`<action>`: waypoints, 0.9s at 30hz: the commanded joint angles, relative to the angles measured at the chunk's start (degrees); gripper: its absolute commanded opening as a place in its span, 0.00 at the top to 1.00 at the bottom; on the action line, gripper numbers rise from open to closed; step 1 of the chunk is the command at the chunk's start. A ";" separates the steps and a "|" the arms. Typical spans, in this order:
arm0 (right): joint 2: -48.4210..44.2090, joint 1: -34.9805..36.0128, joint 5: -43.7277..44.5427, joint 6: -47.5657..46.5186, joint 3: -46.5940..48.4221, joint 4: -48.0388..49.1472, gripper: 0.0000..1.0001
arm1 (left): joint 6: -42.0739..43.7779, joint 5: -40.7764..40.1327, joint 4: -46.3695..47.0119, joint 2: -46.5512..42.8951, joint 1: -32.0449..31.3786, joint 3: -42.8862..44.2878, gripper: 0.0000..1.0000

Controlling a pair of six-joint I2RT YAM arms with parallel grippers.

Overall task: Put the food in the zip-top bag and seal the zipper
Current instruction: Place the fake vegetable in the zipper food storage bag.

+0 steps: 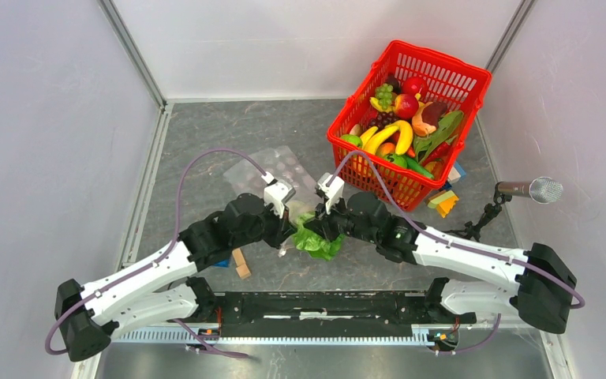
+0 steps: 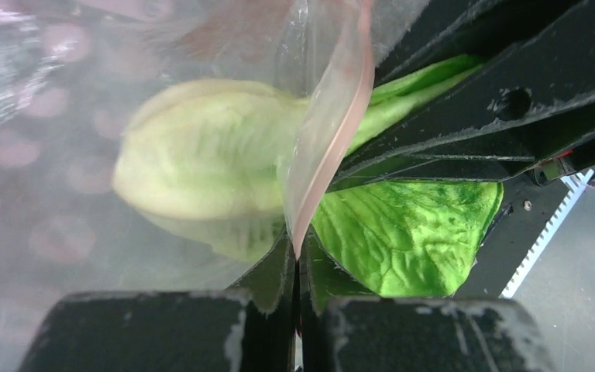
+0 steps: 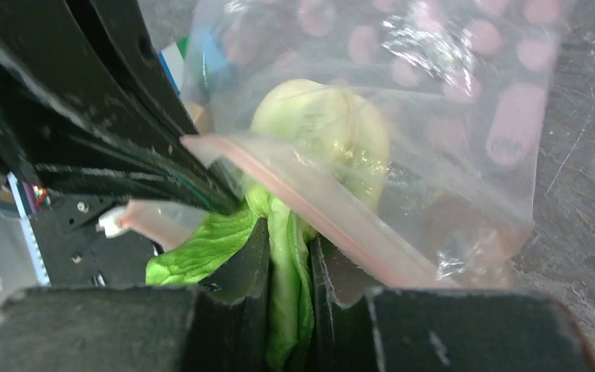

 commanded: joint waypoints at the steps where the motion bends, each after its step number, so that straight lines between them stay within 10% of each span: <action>1: -1.84 0.21 5.48 5.40 -0.56 12.24 0.89 | 2.47 4.14 1.72 1.75 -0.47 1.67 0.98; 6: -3.96 0.17 20.60 10.13 -4.52 10.09 0.88 | 2.60 4.52 1.79 0.22 -0.47 2.12 0.98; 12: -2.62 0.16 4.37 5.71 -4.41 18.13 0.84 | 3.46 9.67 1.53 1.41 -0.58 3.38 0.98; 20: -1.69 0.12 14.10 1.69 0.77 3.05 0.53 | -0.33 4.51 3.03 -0.67 -0.64 1.98 0.98; 27: -9.14 0.07 4.72 1.56 -0.72 0.32 0.27 | -6.82 -6.47 6.00 -3.43 -0.62 -1.43 0.98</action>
